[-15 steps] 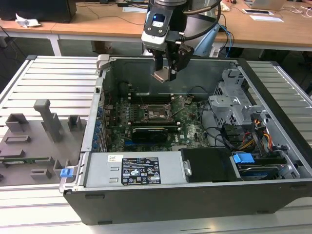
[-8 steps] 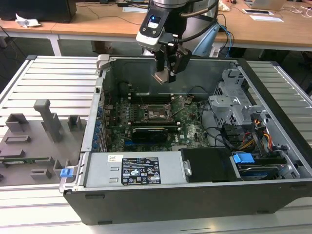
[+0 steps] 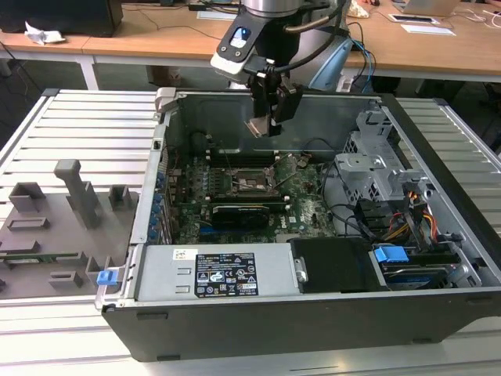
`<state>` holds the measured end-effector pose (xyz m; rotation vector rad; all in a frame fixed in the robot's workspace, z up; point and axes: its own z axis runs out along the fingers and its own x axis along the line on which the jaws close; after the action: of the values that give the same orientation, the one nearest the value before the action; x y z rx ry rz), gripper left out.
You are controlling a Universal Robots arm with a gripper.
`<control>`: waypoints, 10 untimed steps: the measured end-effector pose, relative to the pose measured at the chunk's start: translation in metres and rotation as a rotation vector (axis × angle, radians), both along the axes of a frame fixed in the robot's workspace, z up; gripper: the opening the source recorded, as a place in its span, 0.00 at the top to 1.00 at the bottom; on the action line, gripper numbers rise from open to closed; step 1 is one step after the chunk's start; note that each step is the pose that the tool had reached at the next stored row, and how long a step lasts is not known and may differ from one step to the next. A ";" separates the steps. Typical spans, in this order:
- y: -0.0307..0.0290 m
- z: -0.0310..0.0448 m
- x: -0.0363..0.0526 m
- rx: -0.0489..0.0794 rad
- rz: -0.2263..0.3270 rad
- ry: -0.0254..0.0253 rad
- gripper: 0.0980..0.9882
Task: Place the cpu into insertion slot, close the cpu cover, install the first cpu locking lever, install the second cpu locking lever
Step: 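Place the cpu into insertion slot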
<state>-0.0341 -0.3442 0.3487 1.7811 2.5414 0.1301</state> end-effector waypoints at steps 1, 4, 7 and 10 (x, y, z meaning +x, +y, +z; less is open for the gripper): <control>0.0000 -0.0011 0.0000 0.000 -0.028 0.0000 0.52; 0.0000 -0.0029 0.0000 0.000 -0.074 0.0000 0.52; 0.0000 -0.0044 0.0000 0.000 -0.114 0.0000 0.52; 0.0000 -0.0065 0.0000 0.000 -0.165 0.0000 0.52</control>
<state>-0.0341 -0.3442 0.3422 1.9801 2.3811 0.1251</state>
